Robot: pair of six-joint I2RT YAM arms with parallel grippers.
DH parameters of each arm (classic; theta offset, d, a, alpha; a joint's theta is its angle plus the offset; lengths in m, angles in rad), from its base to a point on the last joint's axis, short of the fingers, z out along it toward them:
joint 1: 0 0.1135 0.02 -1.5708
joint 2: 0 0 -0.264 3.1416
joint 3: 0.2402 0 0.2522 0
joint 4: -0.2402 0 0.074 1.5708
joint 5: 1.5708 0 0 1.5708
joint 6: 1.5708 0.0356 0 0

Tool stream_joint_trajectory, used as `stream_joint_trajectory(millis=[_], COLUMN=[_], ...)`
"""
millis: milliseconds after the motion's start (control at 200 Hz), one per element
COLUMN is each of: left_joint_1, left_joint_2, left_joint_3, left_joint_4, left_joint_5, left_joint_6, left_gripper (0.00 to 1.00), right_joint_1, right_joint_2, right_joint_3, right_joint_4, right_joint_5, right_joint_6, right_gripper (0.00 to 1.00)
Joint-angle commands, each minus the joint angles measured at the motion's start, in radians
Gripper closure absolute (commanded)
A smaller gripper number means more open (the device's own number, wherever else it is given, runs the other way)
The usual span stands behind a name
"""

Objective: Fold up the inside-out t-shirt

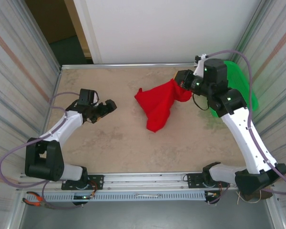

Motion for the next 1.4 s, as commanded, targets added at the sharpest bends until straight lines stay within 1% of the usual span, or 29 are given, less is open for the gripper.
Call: stream_joint_trajectory(millis=[0, 105, 225, 326, 371, 381, 491, 606, 676, 706, 756, 797, 822, 837, 857, 862, 877, 892, 902, 947, 1002, 1102, 1177, 1272, 1393], left_joint_1=[-0.056, -0.118, -0.174, -0.225, -0.25, -0.254, -0.297, -0.309, -0.309, -0.308, -0.309, -0.309, -0.309, -0.309, -0.308, -0.308, -0.306, -0.304, -0.3, -0.284, -0.255, -0.178, -0.11, -0.033, 0.021], left_joint_2=[-0.023, 0.026, 0.145, 0.267, 0.324, 0.337, 0.447, 0.522, 0.562, 0.58, 0.614, 0.64, 0.659, 0.669, 0.679, 0.682, 0.688, 0.693, 0.693, 0.677, 0.611, 0.416, 0.292, 0.187, 0.095], left_joint_3=[-0.019, 0.012, 0.082, 0.178, 0.227, 0.238, 0.332, 0.368, 0.385, 0.398, 0.426, 0.449, 0.463, 0.469, 0.48, 0.483, 0.492, 0.499, 0.504, 0.517, 0.507, 0.515, 0.569, 0.661, 0.732], left_joint_4=[0.081, 0.123, 0.172, 0.187, 0.181, 0.18, 0.171, 0.197, 0.22, 0.226, 0.234, 0.236, 0.24, 0.242, 0.245, 0.246, 0.245, 0.241, 0.238, 0.219, 0.205, 0.131, 0.05, -0.031, -0.074], left_joint_5=[0.041, 0.033, 0.038, 0.038, 0.031, 0.031, 0.012, -0.005, -0.014, -0.012, 0.002, 0.015, 0.029, 0.036, 0.048, 0.051, 0.06, 0.069, 0.074, 0.088, 0.073, 0.043, 0.043, 0.078, 0.083], left_joint_6=[-0.052, -0.066, -0.108, -0.125, -0.123, -0.124, -0.133, -0.167, -0.19, -0.193, -0.193, -0.196, -0.199, -0.2, -0.202, -0.202, -0.203, -0.203, -0.204, -0.204, -0.19, -0.165, -0.151, -0.137, -0.128], left_gripper=[0.01, 0.01, 0.01, 0.01, 0.01, 0.01, 0.02, 0.05, 0.09, 0.13, 0.24, 0.37, 0.49, 0.57, 0.71, 0.72, 0.85, 0.95, 1.0, 1.0, 1.0, 1.0, 1.0, 1.0, 1.0], right_joint_1=[-0.034, -0.074, -0.146, -0.217, -0.235, -0.239, -0.246, -0.249, -0.254, -0.257, -0.265, -0.273, -0.278, -0.282, -0.288, -0.288, -0.294, -0.297, -0.299, -0.319, -0.349, -0.399, -0.429, -0.442, -0.441], right_joint_2=[-0.019, -0.078, -0.163, -0.215, -0.216, -0.237, -0.252, -0.25, -0.249, -0.247, -0.241, -0.232, -0.227, -0.226, -0.205, -0.205, -0.191, -0.188, -0.183, -0.159, -0.133, -0.079, -0.044, -0.015, -0.007], right_joint_3=[-0.027, -0.109, -0.226, -0.311, -0.326, -0.328, -0.337, -0.334, -0.328, -0.322, -0.306, -0.288, -0.273, -0.261, -0.24, -0.24, -0.225, -0.213, -0.203, -0.141, -0.055, 0.107, 0.196, 0.252, 0.255], right_joint_4=[-0.078, -0.128, -0.194, -0.202, -0.205, -0.206, -0.22, -0.229, -0.228, -0.228, -0.23, -0.227, -0.225, -0.226, -0.226, -0.226, -0.223, -0.221, -0.22, -0.214, -0.207, -0.174, -0.122, -0.042, 0.072], right_joint_5=[-0.042, 0.003, 0.078, 0.044, 0.026, 0.024, 0.018, 0.008, 0.0, -0.005, -0.021, -0.039, -0.053, -0.059, -0.076, -0.076, -0.089, -0.096, -0.104, -0.139, -0.179, -0.269, -0.341, -0.41, -0.478], right_joint_6=[-0.033, -0.04, -0.032, -0.022, -0.019, -0.019, -0.023, -0.031, -0.035, -0.037, -0.04, -0.043, -0.043, -0.042, -0.042, -0.042, -0.043, -0.043, -0.042, -0.042, -0.042, -0.008, 0.045, 0.123, 0.224], right_gripper=[1.0, 1.0, 1.0, 1.0, 1.0, 1.0, 1.0, 1.0, 1.0, 1.0, 1.0, 1.0, 1.0, 1.0, 1.0, 1.0, 1.0, 1.0, 1.0, 1.0, 1.0, 1.0, 1.0, 1.0, 1.0])
